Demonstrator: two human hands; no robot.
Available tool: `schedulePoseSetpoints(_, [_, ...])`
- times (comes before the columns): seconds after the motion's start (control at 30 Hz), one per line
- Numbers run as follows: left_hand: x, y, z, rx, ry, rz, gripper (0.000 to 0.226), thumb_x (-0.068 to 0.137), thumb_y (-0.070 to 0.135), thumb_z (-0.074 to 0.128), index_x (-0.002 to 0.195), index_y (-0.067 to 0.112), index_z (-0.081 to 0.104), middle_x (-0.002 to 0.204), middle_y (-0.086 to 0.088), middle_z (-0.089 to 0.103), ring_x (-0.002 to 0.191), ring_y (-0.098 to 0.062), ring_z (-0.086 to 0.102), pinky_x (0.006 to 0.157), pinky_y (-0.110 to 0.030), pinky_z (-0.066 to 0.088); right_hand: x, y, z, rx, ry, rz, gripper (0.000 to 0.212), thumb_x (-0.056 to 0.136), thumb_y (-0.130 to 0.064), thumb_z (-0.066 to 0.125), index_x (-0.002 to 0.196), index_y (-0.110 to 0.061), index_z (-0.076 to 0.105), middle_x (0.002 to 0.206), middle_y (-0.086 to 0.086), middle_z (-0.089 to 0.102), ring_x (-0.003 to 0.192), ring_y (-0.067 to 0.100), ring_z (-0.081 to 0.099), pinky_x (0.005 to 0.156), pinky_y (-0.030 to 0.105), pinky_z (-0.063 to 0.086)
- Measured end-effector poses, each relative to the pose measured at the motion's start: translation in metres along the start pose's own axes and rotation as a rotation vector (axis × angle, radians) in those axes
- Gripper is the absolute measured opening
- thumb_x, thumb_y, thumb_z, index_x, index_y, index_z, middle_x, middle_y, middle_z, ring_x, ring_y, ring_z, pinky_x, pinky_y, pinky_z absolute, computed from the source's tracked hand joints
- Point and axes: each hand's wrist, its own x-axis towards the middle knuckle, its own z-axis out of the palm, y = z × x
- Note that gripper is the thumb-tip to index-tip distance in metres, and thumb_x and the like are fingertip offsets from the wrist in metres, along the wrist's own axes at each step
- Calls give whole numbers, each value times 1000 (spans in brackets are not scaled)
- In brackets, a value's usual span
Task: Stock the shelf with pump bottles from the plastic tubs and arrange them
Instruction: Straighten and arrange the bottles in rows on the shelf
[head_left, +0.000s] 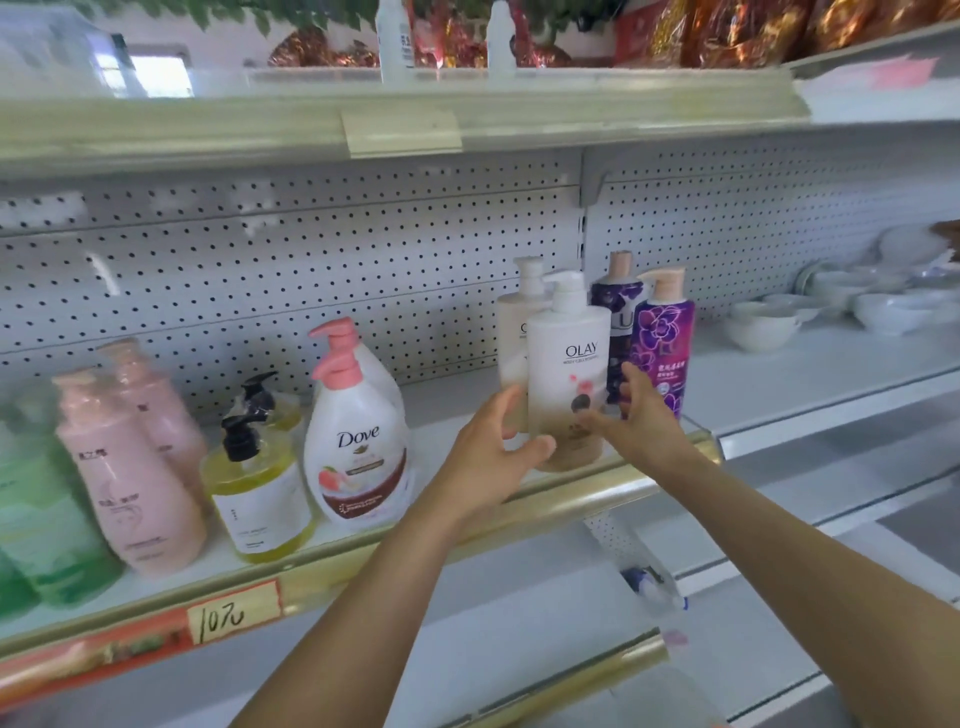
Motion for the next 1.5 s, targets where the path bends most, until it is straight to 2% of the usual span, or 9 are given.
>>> schedulePoseSetpoints(0.2, [40,12,26,-102,42,-62,82,93,16,62,156,31,11,160,8,23,142,-15,34,117,-39,30,13,14,3,59,-113,-31,60,88,-22,69,140,-17,39,128,-1,55,118,20,54,94,33,44])
schedulePoseSetpoints(0.43, [50,3,33,-166,112,-48,79,90,8,63,152,36,23,140,11,51,116,-4,57,95,-24,45,21,25,7,71,-84,-95,27,91,-16,63,117,-15,58,101,-7,66,97,15,64,89,32,49])
schedulePoseSetpoints(0.67, [46,-12,12,-157,190,-42,76,89,8,66,149,35,27,129,13,54,106,-3,60,77,-9,46,26,18,28,82,-101,-115,48,85,-24,72,128,-18,52,109,-1,65,91,11,65,74,20,50])
schedulePoseSetpoints(0.83, [51,-21,1,-166,207,-28,71,88,9,68,144,32,32,114,19,53,98,5,58,76,-13,48,26,15,39,82,-65,-115,54,82,-31,76,128,-19,50,98,-10,63,87,10,67,84,39,57])
schedulePoseSetpoints(0.97, [58,-19,-1,-235,220,-40,54,86,38,70,131,37,39,117,22,57,99,1,64,74,-11,47,27,15,35,129,-78,-84,65,79,-54,70,131,-23,46,117,-5,60,100,12,63,83,32,53])
schedulePoseSetpoints(1.07, [71,-16,-4,-375,213,-83,86,71,87,40,140,38,43,141,17,50,127,0,48,110,-30,36,33,3,30,264,-102,-40,70,90,-67,38,148,-29,29,151,-3,37,133,13,39,107,35,34])
schedulePoseSetpoints(1.17, [94,-16,-3,-545,229,-185,89,72,90,21,136,37,52,142,11,53,135,-8,42,121,-43,20,48,-10,26,347,-96,35,66,100,-57,19,149,-12,25,156,11,26,142,26,30,113,42,24])
schedulePoseSetpoints(1.37, [117,-5,0,-735,106,-190,78,96,67,6,98,20,68,74,-7,75,66,-17,72,61,-21,55,75,-15,38,519,-171,172,69,94,-67,16,148,-28,34,155,2,33,143,23,30,117,42,19])
schedulePoseSetpoints(1.5, [121,-15,2,-654,105,-189,91,79,80,11,127,22,62,104,-4,75,95,-14,72,81,-27,53,79,-2,41,545,-202,100,82,70,-92,27,122,-36,54,143,3,49,117,15,53,114,46,31])
